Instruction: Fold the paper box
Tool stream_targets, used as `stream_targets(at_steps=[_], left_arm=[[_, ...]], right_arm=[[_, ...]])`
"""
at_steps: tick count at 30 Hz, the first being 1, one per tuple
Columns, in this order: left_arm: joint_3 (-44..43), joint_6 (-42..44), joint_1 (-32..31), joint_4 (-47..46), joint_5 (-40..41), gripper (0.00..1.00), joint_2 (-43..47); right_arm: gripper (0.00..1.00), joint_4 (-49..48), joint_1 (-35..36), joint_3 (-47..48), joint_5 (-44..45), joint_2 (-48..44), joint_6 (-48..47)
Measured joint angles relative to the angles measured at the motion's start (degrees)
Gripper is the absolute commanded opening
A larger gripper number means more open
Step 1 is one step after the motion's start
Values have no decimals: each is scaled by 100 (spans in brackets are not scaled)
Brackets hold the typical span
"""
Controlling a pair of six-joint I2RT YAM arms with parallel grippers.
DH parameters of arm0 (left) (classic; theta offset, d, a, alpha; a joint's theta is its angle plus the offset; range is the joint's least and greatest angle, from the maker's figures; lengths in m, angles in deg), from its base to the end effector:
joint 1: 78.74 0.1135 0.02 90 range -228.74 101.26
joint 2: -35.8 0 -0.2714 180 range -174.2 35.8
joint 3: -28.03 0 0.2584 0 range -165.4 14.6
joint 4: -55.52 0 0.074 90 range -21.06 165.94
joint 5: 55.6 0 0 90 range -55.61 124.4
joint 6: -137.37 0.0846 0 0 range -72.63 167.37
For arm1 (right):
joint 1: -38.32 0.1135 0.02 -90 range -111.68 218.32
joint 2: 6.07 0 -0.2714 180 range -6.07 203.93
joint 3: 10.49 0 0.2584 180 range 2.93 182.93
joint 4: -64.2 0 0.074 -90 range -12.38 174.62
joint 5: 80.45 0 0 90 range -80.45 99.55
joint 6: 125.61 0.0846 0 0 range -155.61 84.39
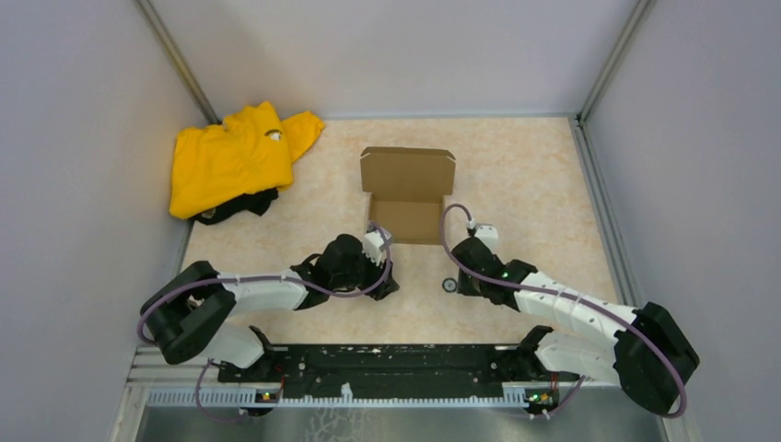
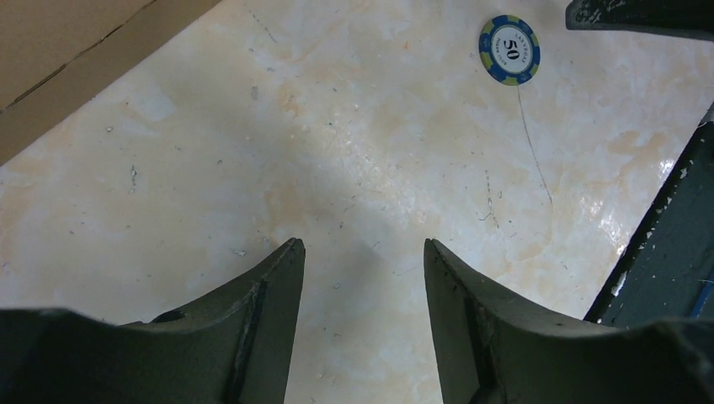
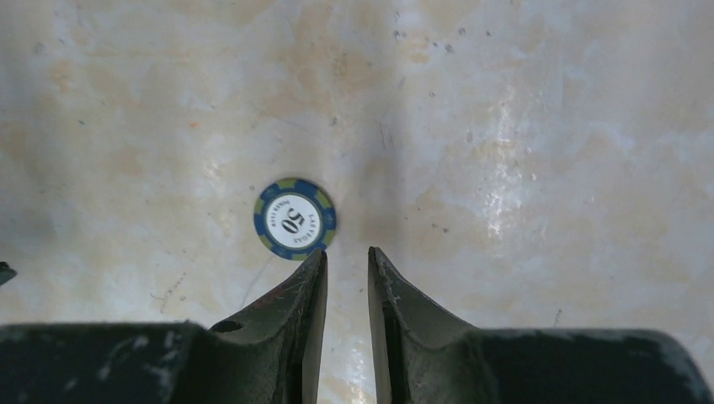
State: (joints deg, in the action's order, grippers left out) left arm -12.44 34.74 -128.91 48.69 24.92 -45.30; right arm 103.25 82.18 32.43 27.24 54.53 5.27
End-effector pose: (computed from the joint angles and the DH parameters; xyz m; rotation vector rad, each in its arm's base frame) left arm 0.1846 -0.2431 0.1258 0.8232 2.1107 -0.7898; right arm 0.1748 0.1324 0.1422 0.0512 2.5050 0.2162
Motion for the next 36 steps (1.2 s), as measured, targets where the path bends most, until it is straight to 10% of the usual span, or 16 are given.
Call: stream_targets(at_steps=[36], left_arm=[[-219, -472, 221, 627, 1252, 61, -107]], right_arm=[[24, -1880, 726, 625, 28, 2177, -142]])
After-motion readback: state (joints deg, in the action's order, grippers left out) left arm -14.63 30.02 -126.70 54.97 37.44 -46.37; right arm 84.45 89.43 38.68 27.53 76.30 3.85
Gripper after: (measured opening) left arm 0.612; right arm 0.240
